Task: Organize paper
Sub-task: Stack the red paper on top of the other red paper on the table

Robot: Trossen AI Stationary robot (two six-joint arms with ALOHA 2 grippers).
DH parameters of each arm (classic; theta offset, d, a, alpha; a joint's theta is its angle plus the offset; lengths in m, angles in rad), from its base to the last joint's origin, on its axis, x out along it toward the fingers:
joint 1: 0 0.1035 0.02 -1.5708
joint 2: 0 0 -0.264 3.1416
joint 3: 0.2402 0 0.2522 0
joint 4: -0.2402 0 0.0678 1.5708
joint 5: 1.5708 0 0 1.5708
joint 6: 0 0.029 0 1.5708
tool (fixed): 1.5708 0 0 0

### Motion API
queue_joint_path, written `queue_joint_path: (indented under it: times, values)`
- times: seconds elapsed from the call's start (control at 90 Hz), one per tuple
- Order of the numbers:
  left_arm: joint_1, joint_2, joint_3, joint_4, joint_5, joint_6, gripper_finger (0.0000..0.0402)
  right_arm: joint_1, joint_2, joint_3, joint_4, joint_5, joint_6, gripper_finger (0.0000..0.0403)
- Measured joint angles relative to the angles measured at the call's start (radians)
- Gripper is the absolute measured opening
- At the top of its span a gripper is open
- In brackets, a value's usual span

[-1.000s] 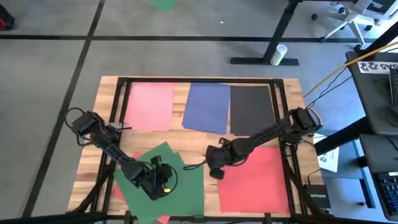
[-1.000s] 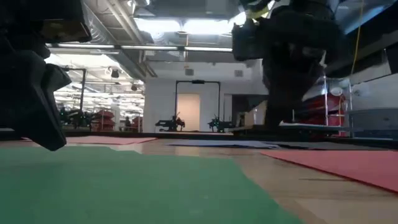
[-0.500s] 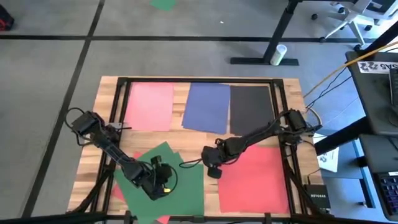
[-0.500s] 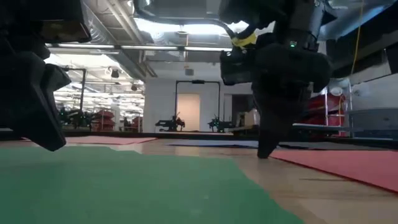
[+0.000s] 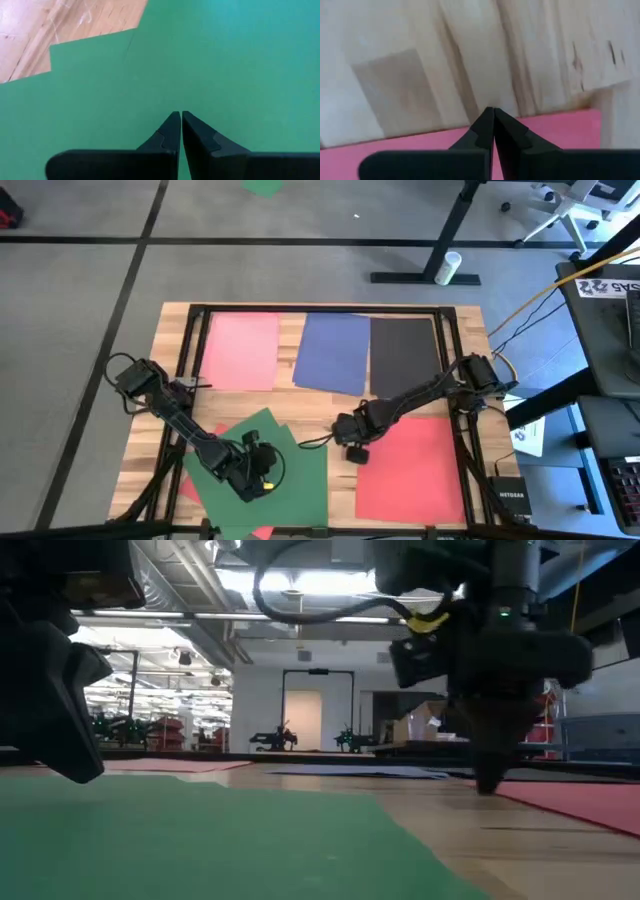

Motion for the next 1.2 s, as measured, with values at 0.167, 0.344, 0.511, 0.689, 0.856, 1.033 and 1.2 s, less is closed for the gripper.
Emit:
queue_joint_path:
  times: [0.167,0.344,0.511,0.689,0.856,1.033,1.2]
  values:
    - [0.0,0.0,0.0,0.001,0.0,0.0,0.0,0.028,-0.022,-0.002,-0.006,0.001,0.0,0.0]
    - [0.0,0.0,0.0,0.001,0.0,0.0,0.0,0.095,-0.056,0.0,0.159,-0.03,0.031,0.0]
    - [0.0,0.0,0.0,0.002,-0.001,-0.001,0.0,0.181,-0.024,0.003,0.311,-0.098,0.109,0.0]
    - [0.001,0.0,0.0,0.003,-0.001,-0.001,0.0,0.245,0.017,0.002,0.315,-0.089,0.167,0.0]
    - [0.002,0.0,0.0,0.005,-0.001,-0.004,0.0,0.262,0.05,0.003,0.379,-0.107,0.185,0.0]
    - [0.002,0.0,0.0,0.005,-0.001,-0.008,0.0,0.261,0.061,0.005,0.37,-0.17,0.188,0.0]
    - [0.002,0.0,0.0,0.004,-0.001,-0.008,0.0,0.27,0.061,0.032,0.283,-0.209,0.177,0.0]
